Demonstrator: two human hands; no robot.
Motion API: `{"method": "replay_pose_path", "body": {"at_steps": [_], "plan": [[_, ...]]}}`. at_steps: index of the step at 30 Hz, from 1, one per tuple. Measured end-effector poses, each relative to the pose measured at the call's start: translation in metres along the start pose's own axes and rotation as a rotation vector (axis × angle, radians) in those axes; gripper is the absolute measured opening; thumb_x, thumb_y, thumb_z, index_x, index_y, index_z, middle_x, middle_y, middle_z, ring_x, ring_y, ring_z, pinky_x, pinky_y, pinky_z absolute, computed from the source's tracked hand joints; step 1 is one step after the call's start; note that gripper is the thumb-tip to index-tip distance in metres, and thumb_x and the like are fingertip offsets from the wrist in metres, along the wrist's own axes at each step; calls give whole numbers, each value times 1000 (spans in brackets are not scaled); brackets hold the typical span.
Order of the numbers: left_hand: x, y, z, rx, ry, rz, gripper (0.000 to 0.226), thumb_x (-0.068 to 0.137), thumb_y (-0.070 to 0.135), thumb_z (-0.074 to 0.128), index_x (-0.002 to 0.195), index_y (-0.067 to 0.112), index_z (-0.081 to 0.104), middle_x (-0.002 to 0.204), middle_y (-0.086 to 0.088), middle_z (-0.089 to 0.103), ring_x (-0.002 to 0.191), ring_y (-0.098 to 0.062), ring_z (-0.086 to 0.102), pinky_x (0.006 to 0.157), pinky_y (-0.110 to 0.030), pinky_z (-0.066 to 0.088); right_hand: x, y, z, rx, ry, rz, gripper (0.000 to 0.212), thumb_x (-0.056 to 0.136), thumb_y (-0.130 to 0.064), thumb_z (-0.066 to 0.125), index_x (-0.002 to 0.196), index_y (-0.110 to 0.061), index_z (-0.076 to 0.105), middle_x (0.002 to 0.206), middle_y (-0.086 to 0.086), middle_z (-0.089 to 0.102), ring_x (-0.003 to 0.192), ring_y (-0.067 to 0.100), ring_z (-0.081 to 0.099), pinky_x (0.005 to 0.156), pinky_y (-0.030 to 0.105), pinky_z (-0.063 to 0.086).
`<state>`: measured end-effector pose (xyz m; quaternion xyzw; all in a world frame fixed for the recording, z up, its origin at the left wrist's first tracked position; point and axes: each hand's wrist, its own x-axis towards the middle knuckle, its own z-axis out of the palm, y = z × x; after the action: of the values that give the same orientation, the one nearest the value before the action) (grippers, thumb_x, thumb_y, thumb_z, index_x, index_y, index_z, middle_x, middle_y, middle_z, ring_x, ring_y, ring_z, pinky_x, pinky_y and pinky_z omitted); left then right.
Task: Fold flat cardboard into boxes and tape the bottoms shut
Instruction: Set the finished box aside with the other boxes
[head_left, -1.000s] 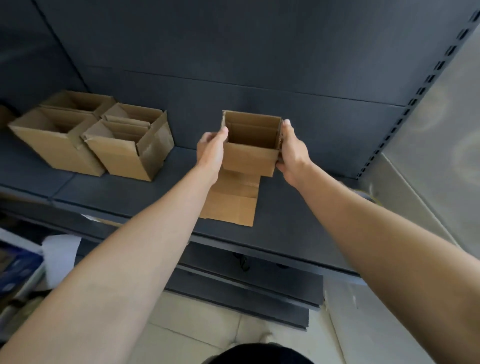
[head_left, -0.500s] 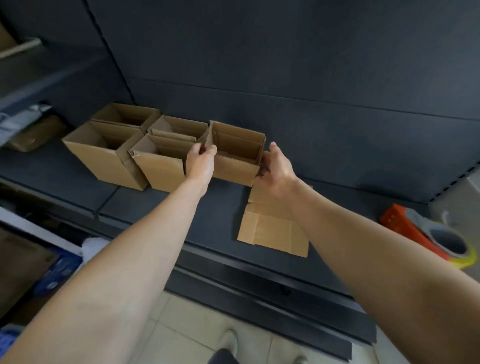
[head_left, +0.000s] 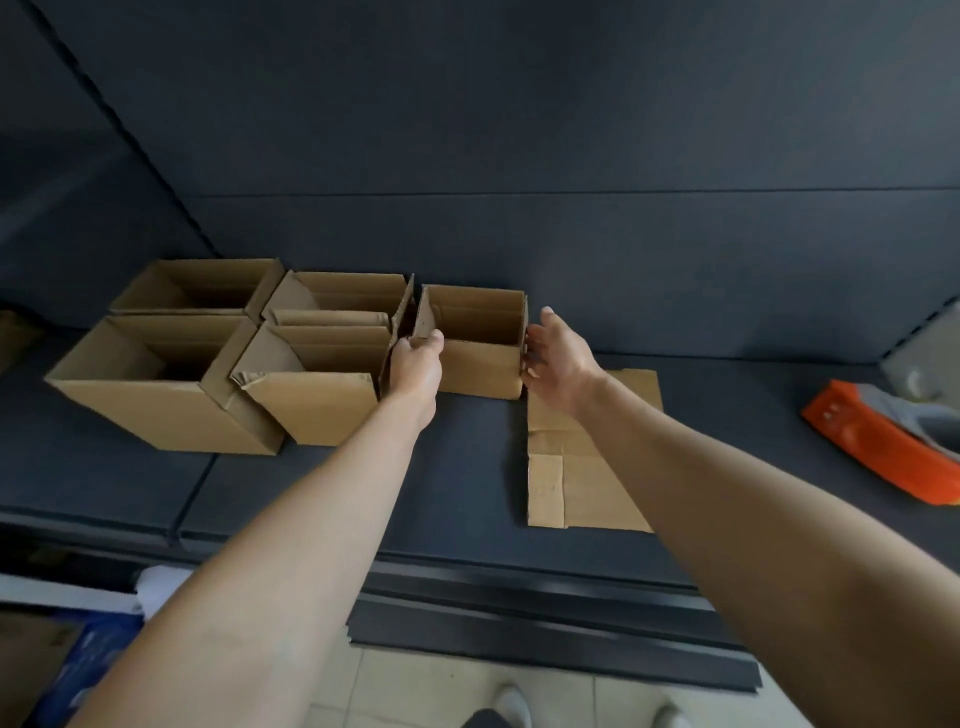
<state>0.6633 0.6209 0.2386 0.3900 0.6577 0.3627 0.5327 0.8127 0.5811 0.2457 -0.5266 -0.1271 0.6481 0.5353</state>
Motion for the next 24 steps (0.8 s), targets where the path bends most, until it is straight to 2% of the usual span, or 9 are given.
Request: {"method": "replay_pose_path", "body": {"at_steps": [3,6,9,11,13,15,17,20,24], "plan": [[8,0,2,-32,21,-38,65,95,42,51,149,16,26,153,-5,33,140,-27,32,115,-45,26,9,3,4,-15,-9,-10,56,99,-45,40,142,-8,42,135,4,56,121,19,54,111,35,36],[9,5,5,-39,90,-85,64,94,46,52,146,14,32,145,-5,41,134,-29,39,111,-44,34,11,1,5,-39,-16,-15,53,100,-43,40,140,-8,43,133,3,56,122,19,52,106,31,38],[-4,6,7,-141,90,-162,41,94,42,53,124,15,47,112,-6,55,101,-26,55,89,-37,47,9,-4,-4,-121,4,-33,57,100,-43,41,143,-6,39,139,-1,48,134,21,42,109,31,32],[-18,0,10,-155,51,-183,26,96,32,55,115,16,48,94,-2,52,82,-20,53,80,-34,47,6,-8,-17,-271,118,-67,58,97,-45,46,142,-8,41,142,3,48,131,22,44,109,34,33],[-30,-8,16,-90,-21,-169,32,97,24,54,126,10,50,111,-7,56,98,-23,57,89,-34,48,-3,-13,-35,-463,270,-111,47,96,-41,50,130,-9,52,121,5,59,108,21,54,93,31,41],[-39,-14,26,11,-118,-134,37,98,23,53,131,8,49,116,-8,56,105,-22,56,92,-33,47,-11,-15,-58,-620,415,-148,26,95,-29,52,104,-6,61,89,4,57,81,20,51,74,29,41],[-48,-19,37,107,-213,-130,44,98,27,53,137,10,45,119,-6,56,113,-23,53,98,-36,42,-16,-14,-84,-773,501,-108,16,92,-23,52,81,-12,55,81,3,53,77,21,48,72,34,45],[-60,-28,53,231,-298,-175,53,97,33,52,144,12,36,148,-8,38,135,-28,37,112,-45,30,-24,-7,-113,-858,522,13,12,92,-25,54,98,-14,54,102,8,54,94,22,52,88,35,47],[-75,-42,65,190,-346,-281,55,93,37,58,140,14,42,145,-8,43,130,-29,43,105,-48,37,-36,8,-138,-654,463,137,34,88,-22,58,114,-1,56,109,11,62,101,28,61,92,40,52]]}}
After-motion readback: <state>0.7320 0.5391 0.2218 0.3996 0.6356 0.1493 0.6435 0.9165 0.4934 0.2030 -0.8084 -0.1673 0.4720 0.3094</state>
